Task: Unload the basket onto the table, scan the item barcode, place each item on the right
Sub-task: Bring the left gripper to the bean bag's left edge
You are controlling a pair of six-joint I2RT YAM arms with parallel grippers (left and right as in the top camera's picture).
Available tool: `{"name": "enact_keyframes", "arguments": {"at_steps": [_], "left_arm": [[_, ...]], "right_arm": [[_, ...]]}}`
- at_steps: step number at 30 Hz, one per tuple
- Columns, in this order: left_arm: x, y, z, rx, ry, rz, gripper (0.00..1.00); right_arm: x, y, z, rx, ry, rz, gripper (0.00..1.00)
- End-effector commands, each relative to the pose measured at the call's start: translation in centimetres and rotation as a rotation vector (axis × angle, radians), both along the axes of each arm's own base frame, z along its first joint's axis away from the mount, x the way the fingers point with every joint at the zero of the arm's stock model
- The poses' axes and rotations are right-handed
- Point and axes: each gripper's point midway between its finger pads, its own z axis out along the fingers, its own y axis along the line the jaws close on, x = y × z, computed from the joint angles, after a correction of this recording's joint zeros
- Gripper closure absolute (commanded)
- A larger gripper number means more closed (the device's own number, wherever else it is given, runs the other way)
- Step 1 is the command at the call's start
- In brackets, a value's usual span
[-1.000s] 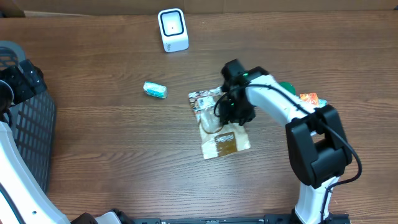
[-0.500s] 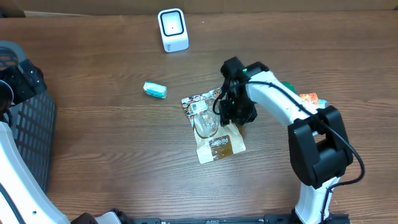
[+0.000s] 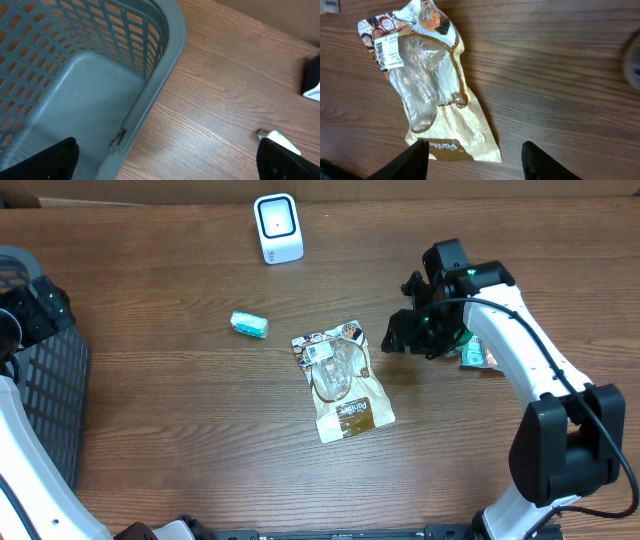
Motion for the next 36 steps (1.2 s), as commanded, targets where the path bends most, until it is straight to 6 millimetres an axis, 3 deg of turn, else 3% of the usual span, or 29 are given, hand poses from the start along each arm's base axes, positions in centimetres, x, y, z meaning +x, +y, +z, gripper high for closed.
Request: {"name": "enact_keyframes", "arguments": {"at_steps": [1, 11, 16, 21, 23, 25, 28, 29, 31, 33, 36], "left_arm": [[0.1, 0.1, 0.9, 0.024, -0.018, -0.007, 0.0], [0.4, -0.1, 1.1, -0.001, -0.041, -0.001, 0.0], [1.5, -2.7, 1.3, -0.225, -0.141, 0.028, 0.0], [0.8, -5.8, 0.4, -0.45, -0.121, 0.05, 0.0], [1.2, -7.3, 0.9, -0.521, -0.144, -0.009, 0.0], [1.5, -8.5, 1.4, -0.56, -0.162, -0.085, 0.0], [1.4, -8.8, 1.3, -0.571, -0.156, -0.091, 0.0], [1.3, -8.8, 1.3, -0.574, -0.152, -0.089, 0.05], [1.0, -9.0, 1.0, -0.585, -0.137, -0.084, 0.26], [1.0, -9.7, 0.9, -0.603, -0.126, -0.101, 0.41], [1.2, -11.3, 0.2, -0.618, -0.092, -0.137, 0.96]], "right_arm": [[-0.9, 0.8, -1.0, 0.044, 0.018, 0.036, 0.39], [-1.5, 0.6, -2.0, 0.035, 0.036, 0.037, 0.35], [-1.1, 0.7, -1.9, 0.038, 0.022, 0.037, 0.36], [-1.1, 0.7, -1.9, 0.039, 0.02, 0.037, 0.36], [-1.1, 0.7, -1.9, 0.039, 0.02, 0.037, 0.35], [-1.1, 0.7, -1.9, 0.039, 0.019, 0.037, 0.35], [-1.1, 0.7, -1.9, 0.039, 0.02, 0.037, 0.35], [-1.1, 0.7, -1.9, 0.039, 0.02, 0.037, 0.35], [-1.1, 0.7, -1.9, 0.039, 0.02, 0.037, 0.36], [-1.1, 0.7, -1.9, 0.039, 0.019, 0.037, 0.35], [-0.9, 0.8, -1.9, 0.041, 0.012, 0.037, 0.35]]}}
